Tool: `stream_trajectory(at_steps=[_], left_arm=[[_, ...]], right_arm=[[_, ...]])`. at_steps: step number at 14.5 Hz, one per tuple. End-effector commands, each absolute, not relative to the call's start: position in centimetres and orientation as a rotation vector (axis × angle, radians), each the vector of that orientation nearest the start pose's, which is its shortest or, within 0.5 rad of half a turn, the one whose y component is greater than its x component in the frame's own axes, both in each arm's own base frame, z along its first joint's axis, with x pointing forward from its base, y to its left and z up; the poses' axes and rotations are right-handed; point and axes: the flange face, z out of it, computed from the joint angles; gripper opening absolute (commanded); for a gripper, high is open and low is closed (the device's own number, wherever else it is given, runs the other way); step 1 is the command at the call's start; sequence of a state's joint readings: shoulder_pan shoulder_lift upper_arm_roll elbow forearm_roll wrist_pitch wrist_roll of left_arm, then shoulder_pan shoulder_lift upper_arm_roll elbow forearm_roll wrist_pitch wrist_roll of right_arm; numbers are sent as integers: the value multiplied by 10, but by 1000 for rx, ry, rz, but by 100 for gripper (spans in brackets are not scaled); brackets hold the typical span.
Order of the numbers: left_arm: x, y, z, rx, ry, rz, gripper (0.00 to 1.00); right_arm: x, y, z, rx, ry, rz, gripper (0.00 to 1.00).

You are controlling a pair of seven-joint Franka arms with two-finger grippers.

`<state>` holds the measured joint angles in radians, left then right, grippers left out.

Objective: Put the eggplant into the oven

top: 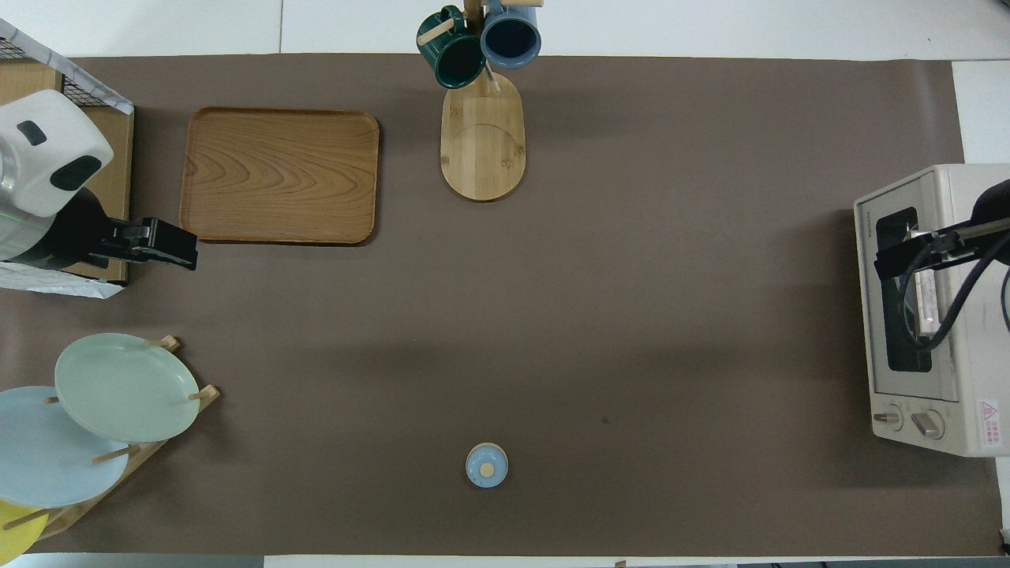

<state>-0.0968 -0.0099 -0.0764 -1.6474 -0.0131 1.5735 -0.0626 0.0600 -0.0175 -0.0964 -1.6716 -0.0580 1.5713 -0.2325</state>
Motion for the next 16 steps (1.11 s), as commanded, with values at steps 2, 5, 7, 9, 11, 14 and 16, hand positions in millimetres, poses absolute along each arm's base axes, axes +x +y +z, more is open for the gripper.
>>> stream_trajectory(at_steps=[2, 5, 7, 9, 11, 14, 16], left_arm=[[535, -94, 598, -3149, 173, 102, 100], [535, -94, 598, -3149, 173, 102, 100], [535, -94, 598, -3149, 173, 102, 100], [535, -94, 598, -3149, 175, 102, 100], [535, -94, 599, -3149, 173, 100, 100], [535, -94, 599, -3149, 173, 100, 100], [535, -94, 599, -3149, 173, 100, 100]], right_arm=[[540, -26, 590, -3148, -283, 154, 100], [542, -27, 592, -3159, -225, 150, 100], [543, -34, 590, -3156, -181, 166, 100], [543, -34, 589, -3153, -176, 167, 100], [543, -30, 590, -3150, -185, 166, 100], [544, -23, 595, -3149, -199, 144, 100], [544, -21, 595, -3126, -192, 137, 100]])
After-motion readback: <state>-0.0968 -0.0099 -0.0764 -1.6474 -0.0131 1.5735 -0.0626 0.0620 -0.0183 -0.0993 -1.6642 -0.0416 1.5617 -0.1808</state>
